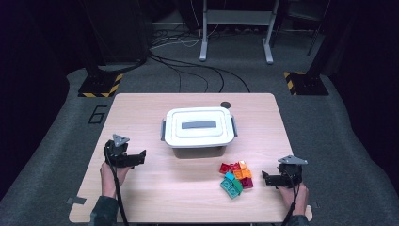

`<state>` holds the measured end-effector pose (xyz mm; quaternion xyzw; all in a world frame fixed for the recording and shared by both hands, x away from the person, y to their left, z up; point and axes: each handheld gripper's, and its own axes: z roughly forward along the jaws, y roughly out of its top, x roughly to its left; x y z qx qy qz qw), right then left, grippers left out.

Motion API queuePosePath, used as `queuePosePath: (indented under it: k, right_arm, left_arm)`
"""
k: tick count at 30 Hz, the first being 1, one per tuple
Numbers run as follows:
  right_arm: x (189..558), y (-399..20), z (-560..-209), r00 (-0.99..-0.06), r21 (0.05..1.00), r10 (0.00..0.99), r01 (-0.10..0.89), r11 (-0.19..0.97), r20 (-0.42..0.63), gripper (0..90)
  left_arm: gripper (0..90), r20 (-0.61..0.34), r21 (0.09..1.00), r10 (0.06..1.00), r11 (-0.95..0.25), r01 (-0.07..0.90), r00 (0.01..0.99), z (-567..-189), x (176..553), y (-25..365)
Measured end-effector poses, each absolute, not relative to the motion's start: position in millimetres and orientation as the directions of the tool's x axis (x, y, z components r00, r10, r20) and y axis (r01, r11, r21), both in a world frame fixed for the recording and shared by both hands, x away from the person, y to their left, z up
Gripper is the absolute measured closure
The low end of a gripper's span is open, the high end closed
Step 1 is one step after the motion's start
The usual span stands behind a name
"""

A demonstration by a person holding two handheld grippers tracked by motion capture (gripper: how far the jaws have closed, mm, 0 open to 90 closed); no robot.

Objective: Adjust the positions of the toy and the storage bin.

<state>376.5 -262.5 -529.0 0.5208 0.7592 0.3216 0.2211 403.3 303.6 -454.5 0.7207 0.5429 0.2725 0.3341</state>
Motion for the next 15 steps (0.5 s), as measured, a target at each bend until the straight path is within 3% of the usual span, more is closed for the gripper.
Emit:
queuePosePath:
  k: [15]
  right_arm:
    - [376, -262, -529, -0.359, 0.719, 0.933, 0.649, 0.25, -0.001, 0.0]
  left_arm:
    - [6.3, 0.088, 0.8, 0.943, -0.259, 0.542, 0.321, -410, 437, 273]
